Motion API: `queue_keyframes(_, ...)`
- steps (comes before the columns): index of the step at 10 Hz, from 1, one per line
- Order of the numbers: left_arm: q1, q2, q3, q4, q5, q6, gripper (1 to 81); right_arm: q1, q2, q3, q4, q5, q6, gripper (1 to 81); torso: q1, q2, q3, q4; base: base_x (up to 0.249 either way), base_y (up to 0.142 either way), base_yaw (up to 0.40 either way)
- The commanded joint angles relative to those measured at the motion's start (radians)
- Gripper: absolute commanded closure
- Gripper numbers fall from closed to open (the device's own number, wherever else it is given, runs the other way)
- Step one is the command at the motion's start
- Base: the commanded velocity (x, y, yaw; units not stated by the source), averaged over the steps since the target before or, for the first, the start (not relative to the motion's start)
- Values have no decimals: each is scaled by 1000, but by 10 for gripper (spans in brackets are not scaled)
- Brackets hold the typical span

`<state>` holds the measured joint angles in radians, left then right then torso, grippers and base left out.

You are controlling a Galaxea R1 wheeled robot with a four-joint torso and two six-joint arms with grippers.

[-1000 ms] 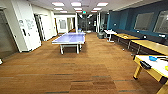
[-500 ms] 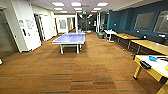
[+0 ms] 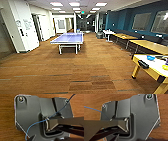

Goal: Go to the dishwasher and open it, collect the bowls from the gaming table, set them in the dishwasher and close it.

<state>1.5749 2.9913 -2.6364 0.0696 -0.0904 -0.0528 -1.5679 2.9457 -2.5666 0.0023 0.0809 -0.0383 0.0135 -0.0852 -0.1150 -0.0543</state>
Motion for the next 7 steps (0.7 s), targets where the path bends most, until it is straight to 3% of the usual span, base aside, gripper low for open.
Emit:
queue_keyframes(1, -42, -6, 4, 13, 52, 7, 10, 36, 0, 5, -12, -55, -5, 10, 0, 0, 0, 0, 0, 0, -400)
queue_keyframes(7, -42, -4, 4, 13, 51, 5, 10, 38, 2, 5, -9, -55, -5, 10, 0, 0, 0, 0, 0, 0, -400)
